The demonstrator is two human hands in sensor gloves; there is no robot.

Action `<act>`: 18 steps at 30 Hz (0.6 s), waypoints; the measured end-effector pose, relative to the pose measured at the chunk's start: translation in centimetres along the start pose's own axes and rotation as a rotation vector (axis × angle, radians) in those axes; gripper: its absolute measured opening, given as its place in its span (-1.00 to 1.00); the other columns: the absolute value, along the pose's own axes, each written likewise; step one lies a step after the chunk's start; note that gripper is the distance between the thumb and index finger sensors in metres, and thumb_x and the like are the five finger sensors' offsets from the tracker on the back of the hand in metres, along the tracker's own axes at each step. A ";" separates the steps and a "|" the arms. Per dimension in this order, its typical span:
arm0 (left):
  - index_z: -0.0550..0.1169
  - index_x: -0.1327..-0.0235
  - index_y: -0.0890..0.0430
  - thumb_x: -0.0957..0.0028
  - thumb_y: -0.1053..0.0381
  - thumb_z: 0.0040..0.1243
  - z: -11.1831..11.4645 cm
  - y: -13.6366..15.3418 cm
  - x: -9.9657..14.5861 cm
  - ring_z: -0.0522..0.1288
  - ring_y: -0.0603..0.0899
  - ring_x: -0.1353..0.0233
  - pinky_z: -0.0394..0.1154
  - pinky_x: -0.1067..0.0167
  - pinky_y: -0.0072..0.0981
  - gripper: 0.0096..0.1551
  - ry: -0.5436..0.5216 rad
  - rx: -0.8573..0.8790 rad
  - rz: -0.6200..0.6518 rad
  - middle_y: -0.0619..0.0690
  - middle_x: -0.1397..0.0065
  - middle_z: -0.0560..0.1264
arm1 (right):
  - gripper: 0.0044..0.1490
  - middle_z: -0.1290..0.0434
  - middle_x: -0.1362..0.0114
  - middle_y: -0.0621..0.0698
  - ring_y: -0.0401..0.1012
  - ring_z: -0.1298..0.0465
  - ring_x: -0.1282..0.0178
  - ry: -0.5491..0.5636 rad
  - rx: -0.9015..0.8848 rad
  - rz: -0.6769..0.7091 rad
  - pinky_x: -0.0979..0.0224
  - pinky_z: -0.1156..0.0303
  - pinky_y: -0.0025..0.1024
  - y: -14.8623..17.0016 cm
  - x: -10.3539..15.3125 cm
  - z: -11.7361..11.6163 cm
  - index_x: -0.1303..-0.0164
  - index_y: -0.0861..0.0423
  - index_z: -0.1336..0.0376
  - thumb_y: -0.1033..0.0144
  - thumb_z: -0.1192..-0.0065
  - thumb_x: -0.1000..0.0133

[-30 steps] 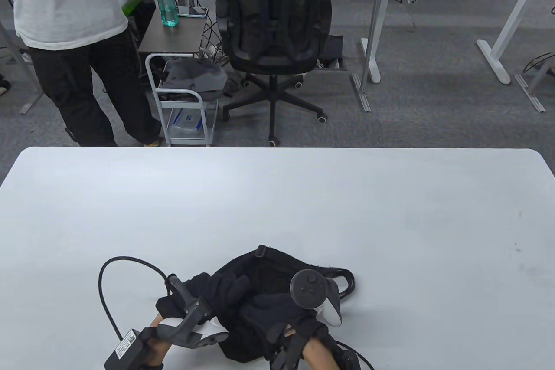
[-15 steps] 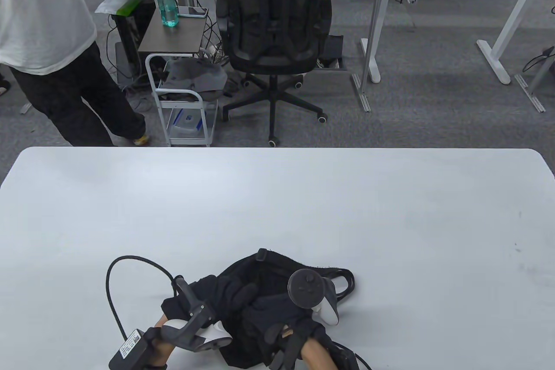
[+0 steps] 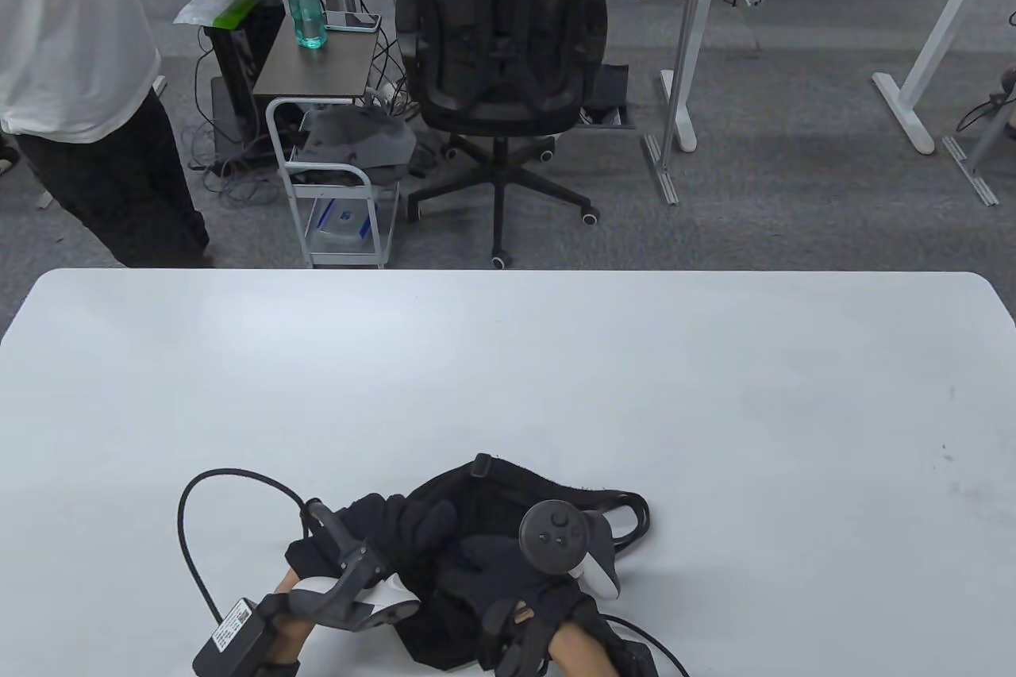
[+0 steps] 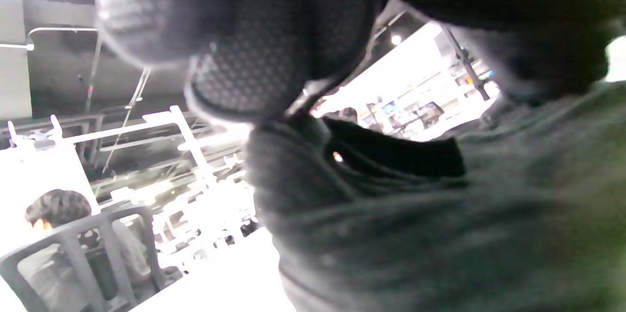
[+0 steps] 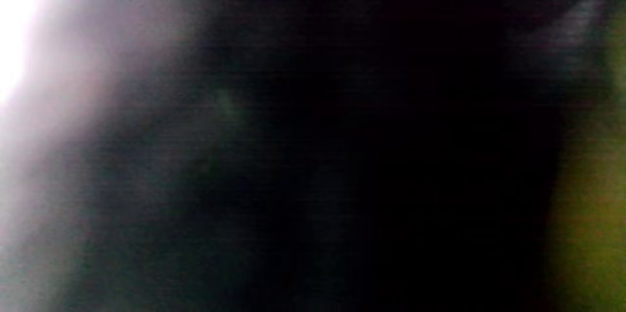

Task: Pull shoulder strap to tighten

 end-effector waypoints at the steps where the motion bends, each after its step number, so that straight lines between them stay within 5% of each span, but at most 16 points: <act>1: 0.32 -0.29 -0.08 0.30 -0.13 -0.09 -0.1 -0.1 0.0 0.75 -0.02 0.16 0.69 0.24 -0.35 -0.25 -0.009 0.003 0.001 -0.20 0.11 0.69 | -0.28 -0.62 -0.17 0.29 0.21 -0.60 -0.08 0.009 -0.019 -0.003 -0.23 -0.38 0.23 0.0 0.0 0.0 -0.11 0.33 -0.48 -0.01 -0.34 -0.04; 10: 0.33 -0.28 -0.08 0.31 -0.15 -0.09 -1.2 -1.8 -0.4 0.76 -0.02 0.18 0.69 0.25 -0.36 -0.25 -0.058 -0.025 0.061 -0.20 0.13 0.70 | -0.52 -0.75 0.13 0.21 0.11 -0.71 0.18 0.049 -0.080 -0.004 -0.14 -0.48 0.15 0.1 0.2 0.3 0.22 0.30 -0.59 0.16 -0.33 -0.05; 18: 0.30 -0.29 -0.27 0.36 -0.16 -0.15 1.1 0.5 -0.4 0.73 -0.03 0.13 0.68 0.19 -0.34 -0.24 0.024 0.075 -0.037 -0.23 0.09 0.67 | -0.51 -0.75 0.18 0.19 0.09 -0.72 0.23 0.032 -0.057 0.005 -0.12 -0.50 0.12 -0.4 -0.3 0.0 0.26 0.32 -0.60 0.19 -0.28 -0.05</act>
Point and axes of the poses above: the tracker on the back of each hand, its own y axis roughly to the little-finger side, its own x axis roughly from the fingertips to the wrist, z = x × y, the point moved 2 cm from there along -x, roughly from the wrist to the fingertips
